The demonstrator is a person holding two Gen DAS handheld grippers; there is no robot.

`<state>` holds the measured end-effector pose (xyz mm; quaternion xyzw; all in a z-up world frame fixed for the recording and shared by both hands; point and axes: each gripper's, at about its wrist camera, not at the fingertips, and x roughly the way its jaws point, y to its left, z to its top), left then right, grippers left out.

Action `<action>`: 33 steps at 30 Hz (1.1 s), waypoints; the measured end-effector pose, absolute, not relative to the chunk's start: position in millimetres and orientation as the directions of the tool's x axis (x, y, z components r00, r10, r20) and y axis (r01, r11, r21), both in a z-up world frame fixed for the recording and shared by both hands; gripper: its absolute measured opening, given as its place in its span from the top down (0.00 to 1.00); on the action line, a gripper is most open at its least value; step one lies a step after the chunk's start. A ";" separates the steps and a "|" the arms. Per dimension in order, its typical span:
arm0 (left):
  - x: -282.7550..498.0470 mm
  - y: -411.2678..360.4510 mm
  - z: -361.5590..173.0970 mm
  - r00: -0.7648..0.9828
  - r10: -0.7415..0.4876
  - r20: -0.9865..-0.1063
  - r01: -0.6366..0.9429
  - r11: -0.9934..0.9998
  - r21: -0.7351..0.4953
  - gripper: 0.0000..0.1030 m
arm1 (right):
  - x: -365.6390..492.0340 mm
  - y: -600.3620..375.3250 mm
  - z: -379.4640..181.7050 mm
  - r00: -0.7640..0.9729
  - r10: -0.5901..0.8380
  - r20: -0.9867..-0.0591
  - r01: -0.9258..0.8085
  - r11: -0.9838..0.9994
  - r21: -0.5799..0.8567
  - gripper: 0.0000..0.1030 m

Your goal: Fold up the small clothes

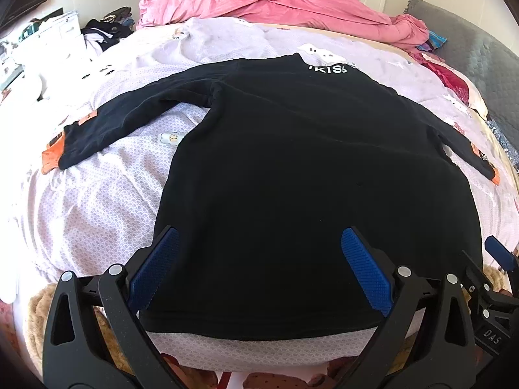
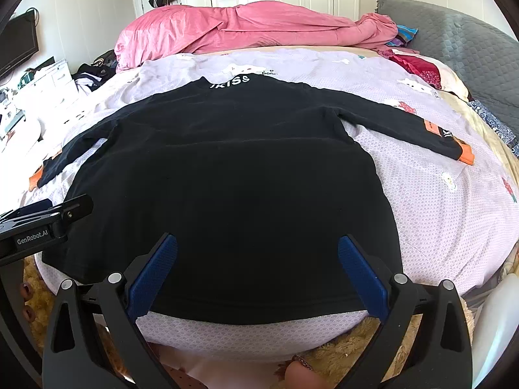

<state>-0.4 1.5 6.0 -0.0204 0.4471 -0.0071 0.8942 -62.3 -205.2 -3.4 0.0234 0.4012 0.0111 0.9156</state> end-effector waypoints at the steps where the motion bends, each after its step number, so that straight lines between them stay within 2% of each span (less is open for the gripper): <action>1: -0.2 1.7 5.9 0.599 -0.032 -0.800 -0.005 0.999 -0.044 0.09 | -62.6 -205.0 -3.5 0.678 0.039 -0.734 -0.002 0.999 0.051 0.04; 33: 5.3 -2.8 3.8 0.602 -0.038 -0.798 0.005 0.999 -0.043 0.09 | -59.7 -204.6 -3.1 0.675 0.038 -0.737 0.005 0.998 0.057 0.04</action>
